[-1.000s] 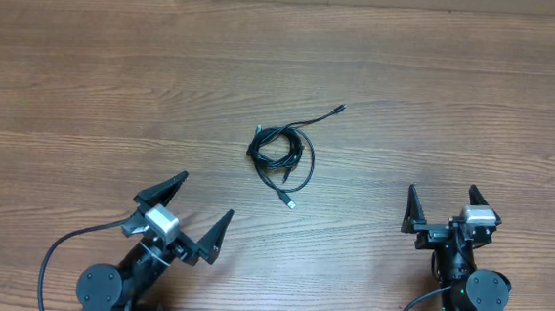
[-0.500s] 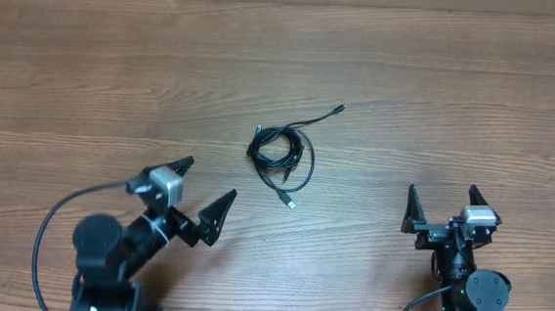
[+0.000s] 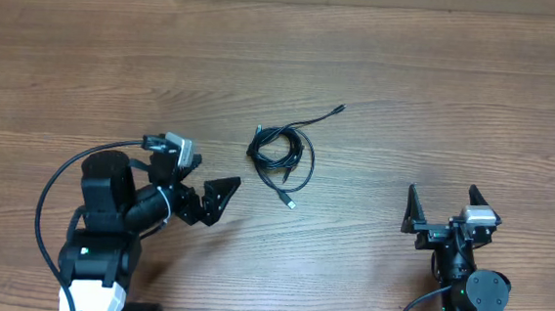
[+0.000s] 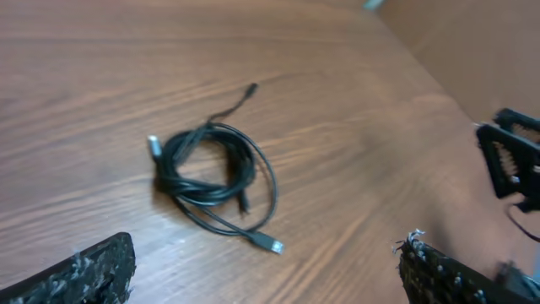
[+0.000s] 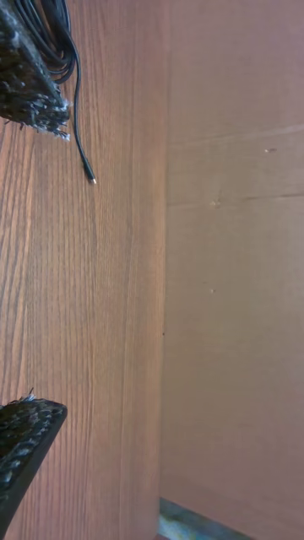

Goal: Untangle cables
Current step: 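Move the open left gripper forward over the black cable coil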

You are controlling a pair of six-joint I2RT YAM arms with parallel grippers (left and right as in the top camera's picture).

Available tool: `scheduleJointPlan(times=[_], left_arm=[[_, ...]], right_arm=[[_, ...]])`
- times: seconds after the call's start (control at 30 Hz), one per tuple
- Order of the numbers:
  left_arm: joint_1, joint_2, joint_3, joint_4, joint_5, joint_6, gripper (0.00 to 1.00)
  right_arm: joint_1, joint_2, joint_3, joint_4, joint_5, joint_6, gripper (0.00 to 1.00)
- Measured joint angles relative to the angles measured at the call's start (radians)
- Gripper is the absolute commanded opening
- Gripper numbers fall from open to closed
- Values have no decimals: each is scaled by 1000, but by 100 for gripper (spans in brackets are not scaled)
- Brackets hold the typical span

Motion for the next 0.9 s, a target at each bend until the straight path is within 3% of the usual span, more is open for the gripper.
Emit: scheduleJointPlan(times=[0.3,0.67,0.9], left_arm=[[0,64,2,-130,94,-12,100],[0,112,2,-174,102,-146,100],[-76,119,2,-253,-63,-217,100]], right_arm=[[0,0,0,0,0,0,100],[0,0,0,0,0,0,100],[0,0,0,0,0,0,100]])
